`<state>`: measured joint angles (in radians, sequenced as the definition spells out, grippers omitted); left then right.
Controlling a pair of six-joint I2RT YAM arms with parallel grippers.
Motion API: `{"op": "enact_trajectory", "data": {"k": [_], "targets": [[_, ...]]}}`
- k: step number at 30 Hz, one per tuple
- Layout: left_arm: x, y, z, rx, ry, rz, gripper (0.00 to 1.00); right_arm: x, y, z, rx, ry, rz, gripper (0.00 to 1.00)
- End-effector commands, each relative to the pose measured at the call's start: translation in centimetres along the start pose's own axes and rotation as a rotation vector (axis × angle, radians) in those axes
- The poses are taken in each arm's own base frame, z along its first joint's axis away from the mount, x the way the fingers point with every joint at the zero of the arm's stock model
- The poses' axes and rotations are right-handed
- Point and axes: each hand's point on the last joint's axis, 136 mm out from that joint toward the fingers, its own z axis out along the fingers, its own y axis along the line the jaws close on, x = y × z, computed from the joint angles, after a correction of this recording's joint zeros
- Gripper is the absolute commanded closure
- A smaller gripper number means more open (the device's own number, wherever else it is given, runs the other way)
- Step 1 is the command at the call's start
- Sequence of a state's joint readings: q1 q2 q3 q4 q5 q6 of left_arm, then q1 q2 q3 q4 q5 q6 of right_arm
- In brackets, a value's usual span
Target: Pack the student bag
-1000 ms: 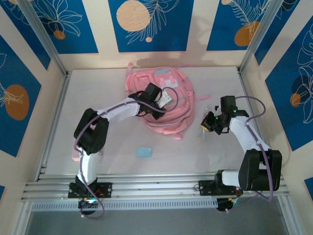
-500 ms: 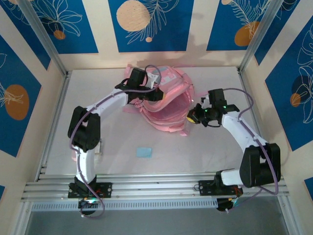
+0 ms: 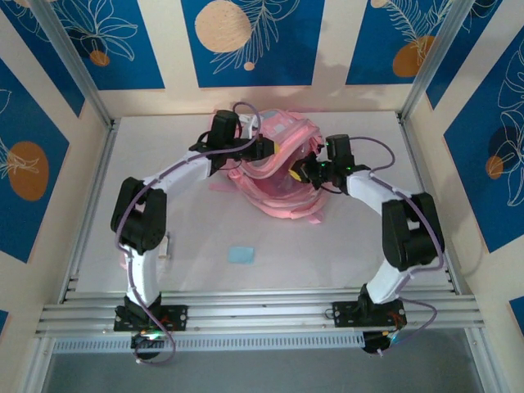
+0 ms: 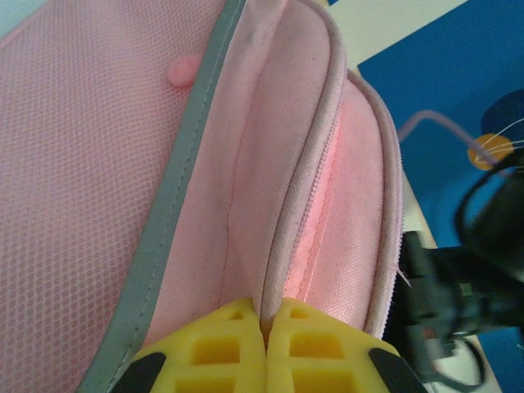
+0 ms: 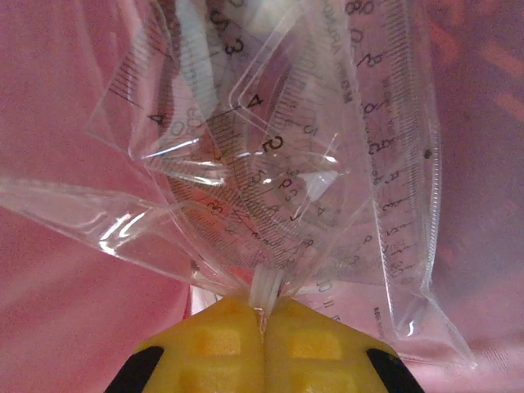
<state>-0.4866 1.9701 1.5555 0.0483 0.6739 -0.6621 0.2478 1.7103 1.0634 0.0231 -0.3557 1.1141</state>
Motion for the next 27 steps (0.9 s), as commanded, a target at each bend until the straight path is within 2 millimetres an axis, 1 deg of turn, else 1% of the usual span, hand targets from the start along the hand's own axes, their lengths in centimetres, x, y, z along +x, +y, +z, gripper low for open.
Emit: {"op": "enact_trajectory", "data": {"k": [1, 3, 5, 8, 10, 12, 13, 14, 16, 17, 19, 20, 23, 27], "targets": [[-4.0, -6.1, -2.8, 0.146, -0.124, 0.097, 1.0, -1.9, 4.8, 1.9, -0.183, -0.03, -0.019, 1.0], [-4.1, -6.2, -2.8, 0.152, -0.125, 0.095, 1.0, -2.5, 5.9, 3.5, -0.232, -0.032, -0.013, 1.0], [-4.2, -6.3, -2.8, 0.153, -0.129, 0.097, 1.0, -2.7, 7.3, 5.4, -0.287, -0.019, -0.017, 1.0], [-4.2, -6.5, -3.0, 0.154, -0.126, 0.103, 1.0, -3.1, 9.1, 7.5, -0.362, -0.015, -0.006, 1.0], [-4.2, -6.5, -3.1, 0.148, -0.124, 0.106, 1.0, -3.7, 8.8, 9.1, -0.35, -0.016, 0.022, 1.0], [-4.2, -6.5, -3.2, 0.14, -0.125, 0.108, 1.0, -4.2, 7.0, 10.6, -0.275, -0.001, 0.116, 0.97], [-4.2, -6.5, -3.3, 0.135, -0.126, 0.111, 1.0, -4.3, 6.4, 10.9, -0.264, -0.007, 0.142, 0.93], [-4.2, -6.4, -3.4, 0.13, -0.129, 0.113, 1.0, -4.5, 6.1, 11.0, -0.27, -0.026, 0.151, 0.87], [-4.3, -6.2, -3.4, 0.118, -0.134, 0.117, 1.0, -4.7, 6.1, 10.5, -0.291, -0.059, 0.142, 0.63], [-4.4, -6.1, -3.4, 0.114, -0.136, 0.116, 1.0, -4.7, 6.2, 10.2, -0.29, -0.058, 0.135, 0.48], [-4.6, -6.0, -3.5, 0.112, -0.138, 0.114, 1.0, -4.6, 6.6, 9.5, -0.286, -0.051, 0.116, 0.3], [-4.8, -5.8, -3.5, 0.109, -0.14, 0.114, 1.0, -4.6, 6.7, 8.9, -0.28, -0.055, 0.103, 0.23], [-5.2, -5.4, -3.7, 0.091, -0.15, 0.119, 1.0, -4.5, 6.9, 6.9, -0.249, -0.087, 0.057, 0.14], [-5.7, -5.2, -4.2, 0.079, -0.162, 0.128, 1.0, -4.0, 6.5, 4.3, -0.194, -0.107, 0.012, 0.13]]}}
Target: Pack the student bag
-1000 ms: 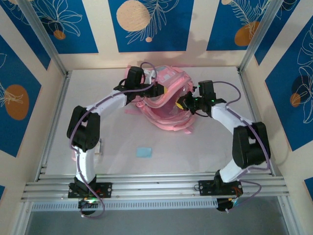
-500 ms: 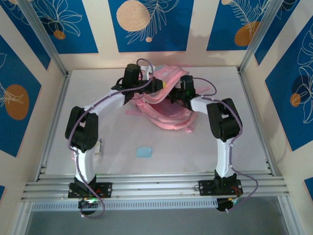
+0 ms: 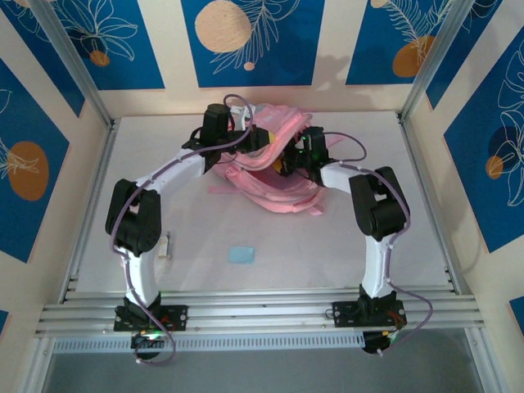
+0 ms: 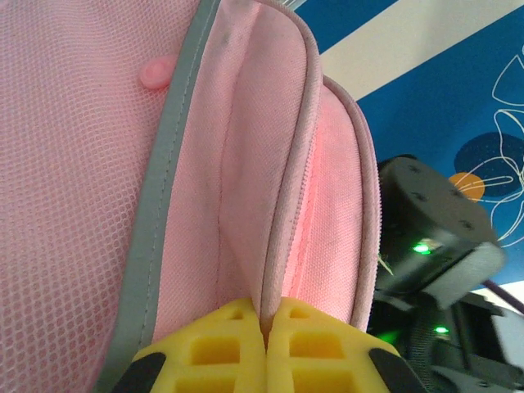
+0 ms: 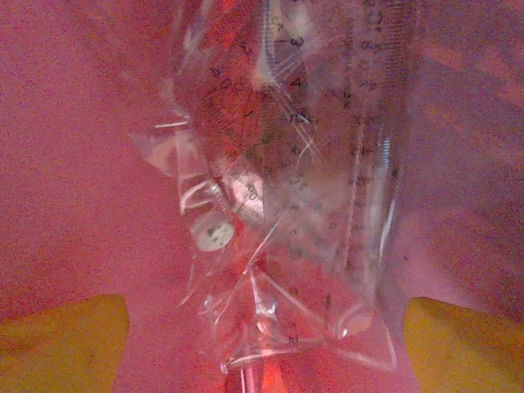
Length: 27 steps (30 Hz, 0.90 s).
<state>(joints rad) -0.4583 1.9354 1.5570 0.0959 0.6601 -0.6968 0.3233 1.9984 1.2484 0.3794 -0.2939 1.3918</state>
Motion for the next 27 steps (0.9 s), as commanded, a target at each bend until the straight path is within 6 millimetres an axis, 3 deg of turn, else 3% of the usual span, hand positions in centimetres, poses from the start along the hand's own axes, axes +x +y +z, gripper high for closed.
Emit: {"op": "enact_trajectory", "data": {"k": [1, 5, 9, 12, 15, 21, 24, 27], "targets": [[-3.4, -4.3, -2.1, 0.07, -0.083, 0.118, 1.0, -0.2, 2.5, -3.3, -0.013, -0.043, -0.098, 0.14], [-3.7, -4.5, -2.3, 0.06, -0.083, 0.138, 1.0, -0.2, 1.6, -4.8, 0.008, -0.061, -0.124, 0.22], [-3.9, -4.5, -2.1, 0.057, -0.076, 0.146, 1.0, -0.2, 2.7, -4.3, -0.019, -0.072, -0.178, 0.63], [-3.8, -4.5, -2.1, 0.059, -0.072, 0.143, 1.0, 0.1, 4.8, -2.1, -0.111, -0.042, -0.223, 0.8], [-3.7, -4.6, -2.3, 0.06, -0.072, 0.14, 1.0, -0.3, 5.7, 0.6, -0.164, -0.04, -0.226, 0.87], [-3.6, -5.1, -2.7, 0.069, -0.077, 0.14, 1.0, -2.1, 3.4, 5.9, -0.147, -0.039, -0.116, 0.9], [-3.6, -5.1, -2.7, 0.07, -0.076, 0.141, 1.0, -2.3, 3.3, 7.1, -0.141, -0.03, -0.107, 0.87], [-3.6, -5.2, -2.7, 0.073, -0.074, 0.149, 1.0, -2.3, 1.1, 7.9, 0.037, -0.028, -0.087, 0.81]]}}
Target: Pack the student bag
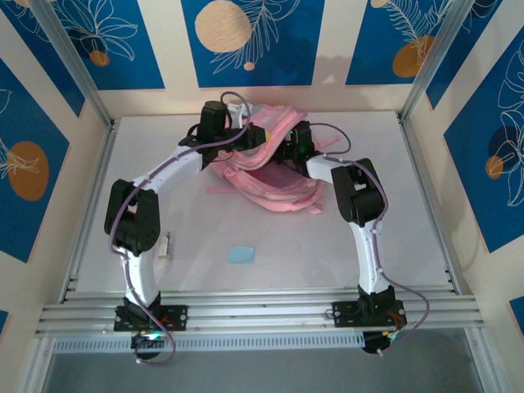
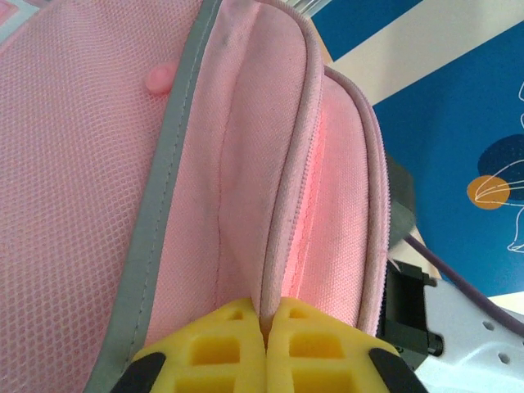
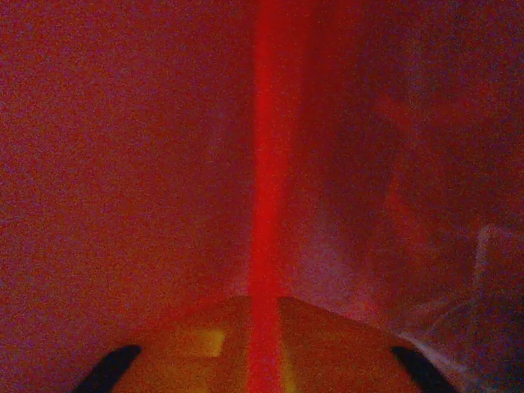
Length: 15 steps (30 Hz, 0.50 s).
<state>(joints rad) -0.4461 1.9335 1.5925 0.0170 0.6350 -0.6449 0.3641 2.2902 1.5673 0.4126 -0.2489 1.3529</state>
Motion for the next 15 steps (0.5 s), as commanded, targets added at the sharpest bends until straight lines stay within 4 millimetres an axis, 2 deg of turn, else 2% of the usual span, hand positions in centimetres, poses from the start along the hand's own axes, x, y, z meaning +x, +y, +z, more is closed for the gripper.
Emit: {"op": "enact_trajectory", "data": {"k": [1, 5, 9, 12, 15], "targets": [[-3.2, -5.7, -2.4, 0.117, -0.08, 0.13, 1.0, 0.2, 0.6, 0.4, 0.093, -0.003, -0.016, 0.8], [-3.3, -5.4, -2.7, 0.089, -0.086, 0.147, 1.0, -0.3, 1.4, -1.1, 0.061, -0.02, -0.021, 0.76], [-3.0, -4.4, -2.5, 0.05, -0.08, 0.151, 1.0, -0.7, 4.4, -4.6, -0.039, -0.031, -0.058, 0.72], [-2.2, -3.3, -2.3, 0.016, -0.066, 0.145, 1.0, 0.2, 5.3, -7.7, -0.042, -0.011, -0.091, 0.68], [-1.2, -2.6, -2.2, 0.005, -0.044, 0.14, 1.0, 1.9, 4.7, -10.5, -0.031, 0.058, -0.103, 0.64]]}}
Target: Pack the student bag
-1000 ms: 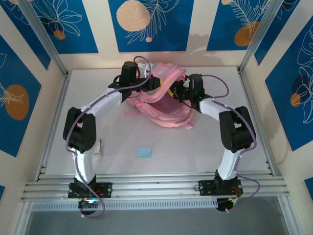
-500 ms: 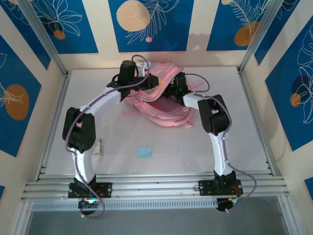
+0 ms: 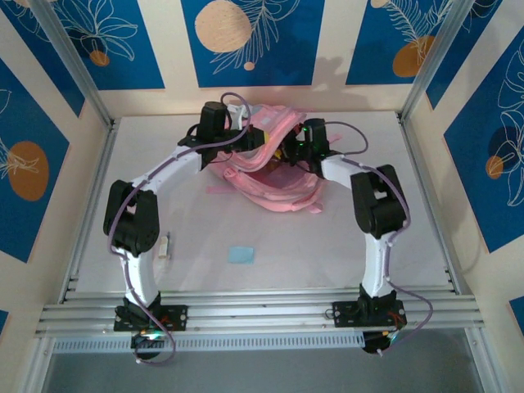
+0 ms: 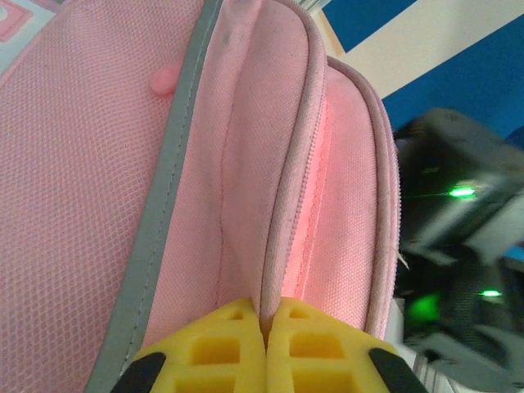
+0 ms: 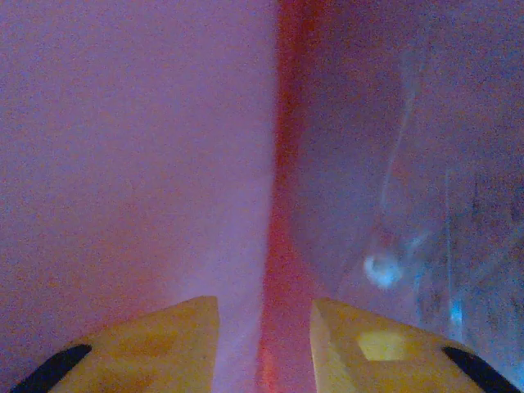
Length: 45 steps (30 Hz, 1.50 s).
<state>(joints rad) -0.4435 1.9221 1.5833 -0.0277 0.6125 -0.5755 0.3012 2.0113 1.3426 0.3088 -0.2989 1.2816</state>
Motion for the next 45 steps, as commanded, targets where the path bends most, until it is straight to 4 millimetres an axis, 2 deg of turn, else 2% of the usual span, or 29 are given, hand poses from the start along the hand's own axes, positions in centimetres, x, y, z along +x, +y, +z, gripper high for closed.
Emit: {"op": "enact_trajectory", "data": {"k": [1, 4, 8, 11, 14, 16, 19, 20, 21, 23, 27, 29, 34, 36, 42, 45], "targets": [[-1.3, -2.9, -2.0, 0.034, -0.048, 0.094, 1.0, 1.8, 2.2, -4.0, -0.049, 0.079, -0.084, 0.63], [0.1, -2.2, -2.1, 0.008, -0.015, 0.087, 1.0, 3.2, 0.4, -7.1, 0.018, 0.119, -0.102, 0.59], [2.0, -1.1, -2.2, -0.03, 0.012, 0.071, 1.0, 5.0, -2.0, -10.8, 0.145, 0.109, -0.172, 0.46], [3.5, -0.1, -2.4, -0.074, 0.035, 0.056, 1.0, 6.0, -3.4, -13.2, 0.276, 0.075, -0.269, 0.27], [5.1, 1.1, -2.8, -0.13, 0.058, 0.035, 1.0, 6.6, -4.1, -15.0, 0.378, 0.029, -0.358, 0.04], [6.1, 1.9, -3.5, -0.171, 0.067, 0.013, 0.86, 6.8, -4.2, -15.7, 0.404, 0.015, -0.387, 0.01], [7.4, 2.8, -5.0, -0.242, 0.078, -0.006, 0.54, 7.3, -4.3, -15.7, 0.405, 0.02, -0.4, 0.01], [7.7, 3.0, -5.7, -0.27, 0.079, -0.007, 0.42, 7.5, -4.2, -15.6, 0.399, 0.026, -0.403, 0.01], [8.0, 3.4, -6.5, -0.305, 0.084, -0.002, 0.37, 7.7, -4.2, -15.4, 0.393, 0.035, -0.406, 0.01], [8.5, 4.1, -8.4, -0.371, 0.093, 0.011, 0.33, 8.2, -4.3, -15.0, 0.387, 0.046, -0.412, 0.01], [9.7, 7.1, -13.2, -0.555, 0.107, -0.002, 0.14, 9.2, -4.5, -13.9, 0.407, 0.061, -0.459, 0.01], [10.4, 8.8, -15.8, -0.663, 0.108, -0.007, 0.0, 9.7, -4.6, -13.5, 0.42, 0.066, -0.48, 0.01], [12.1, 13.5, -22.8, -0.972, 0.089, -0.022, 0.0, 10.5, -4.7, -12.7, 0.402, 0.093, -0.508, 0.01], [12.5, 14.8, -25.0, -1.047, 0.062, -0.043, 0.0, 10.6, -4.7, -12.4, 0.397, 0.107, -0.515, 0.01], [15.2, 18.5, -30.6, -1.18, -0.019, -0.161, 0.0, 10.3, -4.9, -12.2, 0.41, 0.097, -0.536, 0.01], [16.7, 20.1, -32.4, -1.2, -0.062, -0.236, 0.0, 10.0, -5.2, -12.2, 0.426, 0.084, -0.536, 0.01]]}}
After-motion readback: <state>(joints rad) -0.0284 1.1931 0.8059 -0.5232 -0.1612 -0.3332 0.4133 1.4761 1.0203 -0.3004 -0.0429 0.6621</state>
